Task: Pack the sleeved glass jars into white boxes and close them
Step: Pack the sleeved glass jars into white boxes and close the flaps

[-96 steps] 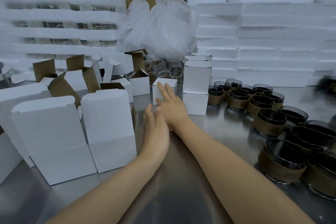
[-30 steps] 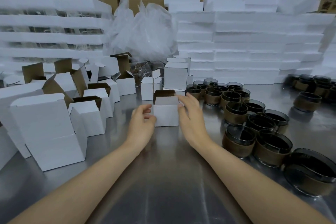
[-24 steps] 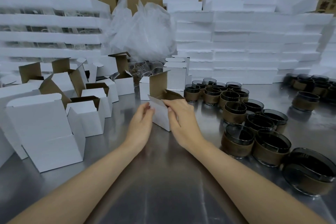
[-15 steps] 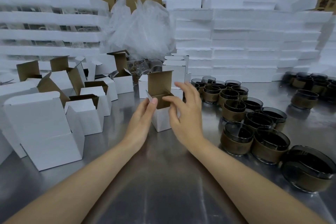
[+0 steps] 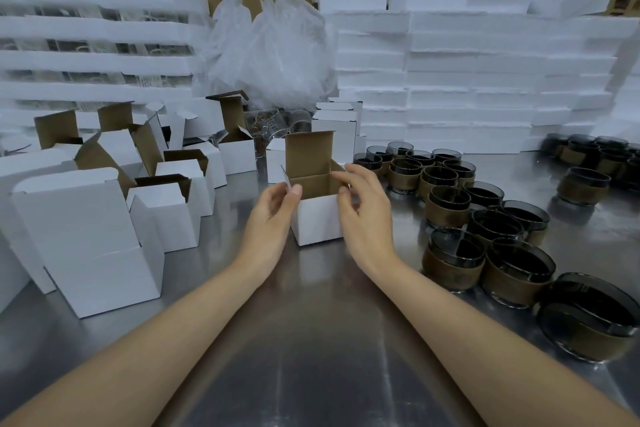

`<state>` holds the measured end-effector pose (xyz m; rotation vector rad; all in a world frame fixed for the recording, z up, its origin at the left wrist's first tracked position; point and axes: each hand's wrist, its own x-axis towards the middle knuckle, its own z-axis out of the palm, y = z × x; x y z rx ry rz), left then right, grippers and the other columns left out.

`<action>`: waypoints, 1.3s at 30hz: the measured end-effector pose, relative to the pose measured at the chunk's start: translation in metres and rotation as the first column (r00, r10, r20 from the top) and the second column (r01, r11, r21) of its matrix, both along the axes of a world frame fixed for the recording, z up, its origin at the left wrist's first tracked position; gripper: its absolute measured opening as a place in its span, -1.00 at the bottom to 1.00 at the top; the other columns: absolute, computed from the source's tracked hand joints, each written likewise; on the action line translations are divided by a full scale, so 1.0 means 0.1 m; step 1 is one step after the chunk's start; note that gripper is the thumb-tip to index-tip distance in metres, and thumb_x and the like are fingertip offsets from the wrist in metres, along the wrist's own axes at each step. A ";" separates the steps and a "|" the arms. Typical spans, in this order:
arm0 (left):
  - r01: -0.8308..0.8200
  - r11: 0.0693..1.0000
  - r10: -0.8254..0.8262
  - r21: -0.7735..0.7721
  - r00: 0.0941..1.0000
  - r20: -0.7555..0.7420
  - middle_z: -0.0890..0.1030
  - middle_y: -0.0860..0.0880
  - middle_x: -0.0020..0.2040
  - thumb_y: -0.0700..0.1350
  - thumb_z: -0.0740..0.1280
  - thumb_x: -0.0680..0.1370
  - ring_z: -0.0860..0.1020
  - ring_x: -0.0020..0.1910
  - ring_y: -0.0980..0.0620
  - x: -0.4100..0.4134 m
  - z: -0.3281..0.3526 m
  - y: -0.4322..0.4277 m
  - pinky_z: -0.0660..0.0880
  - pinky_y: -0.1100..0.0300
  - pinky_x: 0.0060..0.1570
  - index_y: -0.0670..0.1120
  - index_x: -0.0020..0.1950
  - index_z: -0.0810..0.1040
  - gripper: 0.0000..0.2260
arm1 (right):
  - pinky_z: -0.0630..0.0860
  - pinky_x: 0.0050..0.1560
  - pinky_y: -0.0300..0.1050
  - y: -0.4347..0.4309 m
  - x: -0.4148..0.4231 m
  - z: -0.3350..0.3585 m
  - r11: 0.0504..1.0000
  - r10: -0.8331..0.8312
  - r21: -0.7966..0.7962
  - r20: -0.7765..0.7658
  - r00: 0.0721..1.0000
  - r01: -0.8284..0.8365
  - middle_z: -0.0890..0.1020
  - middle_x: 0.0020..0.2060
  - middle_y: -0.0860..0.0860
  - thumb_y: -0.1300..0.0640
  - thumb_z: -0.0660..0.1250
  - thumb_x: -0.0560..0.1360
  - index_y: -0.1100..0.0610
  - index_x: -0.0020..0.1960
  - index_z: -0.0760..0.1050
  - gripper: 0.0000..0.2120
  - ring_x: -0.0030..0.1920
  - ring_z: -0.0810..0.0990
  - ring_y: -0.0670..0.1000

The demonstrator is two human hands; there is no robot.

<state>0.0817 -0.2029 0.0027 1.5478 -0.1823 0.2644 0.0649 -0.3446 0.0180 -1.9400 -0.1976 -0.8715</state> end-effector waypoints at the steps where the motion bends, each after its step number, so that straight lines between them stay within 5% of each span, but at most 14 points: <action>1: -0.008 1.000 0.008 -0.018 1.000 -0.004 0.58 0.10 0.19 0.19 0.32 0.49 0.52 0.23 0.18 0.01 0.00 0.00 0.38 0.02 0.36 -0.01 0.26 0.48 -0.57 | 0.42 0.07 -0.38 0.01 0.00 0.01 1.000 0.011 0.016 0.011 1.000 -0.011 0.48 0.27 -0.06 0.29 0.20 0.55 0.08 0.21 0.57 -0.69 0.12 0.48 -0.18; 5: -0.020 0.992 0.013 -0.127 0.998 -0.059 0.63 0.08 0.08 0.00 0.20 0.63 0.60 0.10 0.12 0.05 0.01 0.02 0.47 -0.02 0.26 0.06 0.35 0.33 -0.72 | 0.41 -0.05 -0.48 0.03 0.01 0.05 0.992 0.044 0.123 -0.022 0.999 -0.041 0.50 0.24 0.05 0.36 0.22 0.51 0.18 0.31 0.50 -0.61 -0.11 0.50 -0.16; 8: -0.009 0.993 0.006 -0.117 0.999 -0.031 0.60 0.12 0.20 -0.05 0.13 0.66 0.59 0.11 0.15 0.06 0.00 0.03 0.50 0.06 0.20 0.24 0.49 0.17 -0.58 | 0.34 -0.11 -0.57 0.03 0.01 0.05 0.992 0.040 0.126 -0.088 0.995 -0.029 0.47 0.28 0.06 0.32 0.22 0.55 0.21 0.37 0.43 -0.61 -0.18 0.48 -0.24; 11: 0.015 1.000 -0.016 -0.024 0.999 -0.031 0.64 0.27 0.05 -0.01 0.12 0.67 0.58 0.04 0.25 0.06 -0.01 0.05 0.47 0.03 0.26 0.17 0.40 0.40 -0.69 | 0.28 -0.16 -0.62 -0.01 0.02 0.05 0.993 0.027 0.115 -0.201 0.979 -0.004 0.41 0.32 0.03 0.19 0.21 0.60 0.25 0.39 0.40 -0.63 -0.19 0.45 -0.31; 13: 0.052 0.994 -0.049 0.096 0.998 -0.033 0.65 0.26 -0.02 0.07 0.10 0.66 0.58 0.08 0.13 0.03 0.00 0.06 0.45 -0.05 0.28 0.28 0.24 0.50 -0.75 | 0.29 -0.14 -0.49 -0.03 0.03 0.03 0.994 0.061 0.105 -0.291 0.955 -0.031 0.47 0.21 0.02 0.12 0.15 0.63 0.20 0.13 0.55 -0.75 -0.18 0.43 -0.23; 15: 0.084 0.980 -0.080 0.180 0.996 -0.028 0.63 0.14 0.13 0.18 0.13 0.61 0.55 0.21 0.01 -0.01 0.01 0.06 0.42 -0.05 0.32 0.23 0.37 0.42 -0.66 | 0.29 -0.15 -0.20 -0.02 0.02 0.01 0.992 0.093 0.109 -0.319 0.943 -0.061 0.50 -0.16 0.09 0.11 0.09 0.64 0.21 -0.24 0.41 -0.66 -0.23 0.39 -0.10; 19: 0.055 0.906 -0.056 0.421 0.998 -0.011 0.49 0.13 0.35 0.16 0.17 0.61 0.46 0.33 0.02 -0.05 0.02 0.07 0.38 0.12 0.33 0.13 0.55 0.14 -0.47 | 0.34 -0.20 -0.06 -0.04 -0.01 0.03 0.994 0.088 0.085 -0.329 0.940 -0.064 0.49 -0.26 0.26 0.11 0.08 0.64 0.43 -0.21 0.42 -0.57 -0.25 0.46 0.08; 23: 0.029 0.903 -0.027 0.430 1.000 -0.011 0.39 0.08 0.44 0.13 0.17 0.61 0.43 0.35 -0.11 -0.08 0.02 0.03 0.38 -0.10 0.34 0.13 0.57 0.01 -0.43 | 0.30 -0.20 -0.14 -0.03 -0.05 0.12 0.989 -0.038 -0.148 -0.332 0.942 -0.012 0.49 -0.14 0.13 0.07 0.03 0.66 0.14 -0.25 0.42 -0.63 -0.21 0.45 -0.05; 25: 0.018 0.921 -0.024 0.388 1.000 0.011 0.39 0.09 0.44 0.10 0.19 0.61 0.42 0.36 -0.09 -0.09 0.03 0.02 0.38 -0.14 0.33 0.12 0.56 0.07 -0.45 | 0.38 -0.01 -0.03 -0.02 -0.07 0.20 0.901 -0.217 -0.428 -0.317 0.923 0.065 0.43 0.19 0.11 0.04 -0.01 0.66 0.19 0.20 0.44 -0.67 0.11 0.48 0.11; 27: 0.010 0.932 -0.018 0.363 1.000 0.017 0.40 0.11 0.42 0.10 0.20 0.61 0.42 0.37 -0.05 -0.10 0.03 0.02 0.39 -0.14 0.32 0.12 0.55 0.10 -0.46 | 0.36 -0.03 0.00 -0.05 -0.11 0.32 0.721 -0.415 -0.678 -0.255 0.873 0.145 0.35 0.31 0.10 0.04 0.03 0.64 0.16 0.44 0.22 -0.59 0.25 0.40 0.18; 30: 0.011 0.930 -0.011 0.368 1.000 -0.001 0.37 0.10 0.45 0.10 0.20 0.61 0.38 0.39 -0.01 -0.09 0.04 0.03 0.37 -0.14 0.34 0.11 0.55 0.08 -0.45 | 0.26 -0.08 -0.01 -0.17 -0.19 0.50 0.447 -0.672 -0.881 -0.219 0.707 0.152 0.31 0.35 0.15 0.07 0.08 0.58 0.16 0.43 0.24 -0.56 0.30 0.34 0.19; 33: 0.012 0.929 -0.011 0.369 1.000 -0.003 0.37 0.12 0.45 0.11 0.20 0.61 0.36 0.41 0.03 -0.09 0.04 0.04 0.33 -0.07 0.38 0.11 0.55 0.08 -0.45 | 0.32 0.00 0.00 -0.30 -0.28 0.63 0.239 -0.831 -0.969 -0.239 0.502 -0.064 0.31 0.35 0.16 0.06 0.11 0.53 0.13 0.44 0.27 -0.52 0.29 0.35 0.19; 36: -0.001 0.927 0.004 0.374 1.000 -0.007 0.36 0.14 0.44 0.11 0.20 0.61 0.37 0.39 0.03 -0.10 0.04 0.03 0.34 -0.07 0.37 0.12 0.54 0.09 -0.47 | 0.39 0.02 0.01 -0.34 -0.36 0.68 0.240 -0.866 -0.942 -0.317 0.386 -0.235 0.34 0.32 0.11 0.03 0.21 0.48 0.09 0.41 0.29 -0.49 0.25 0.40 0.17; 39: -0.006 0.931 0.008 0.365 1.000 -0.004 0.38 0.13 0.42 0.09 0.20 0.62 0.37 0.38 0.05 -0.10 0.05 0.03 0.33 -0.06 0.38 0.13 0.53 0.10 -0.48 | 0.44 -0.08 0.01 -0.28 -0.38 0.66 0.275 -0.831 -0.927 -0.363 0.422 -0.255 0.28 0.37 0.11 0.08 0.19 0.51 0.11 0.42 0.30 -0.52 0.23 0.43 0.19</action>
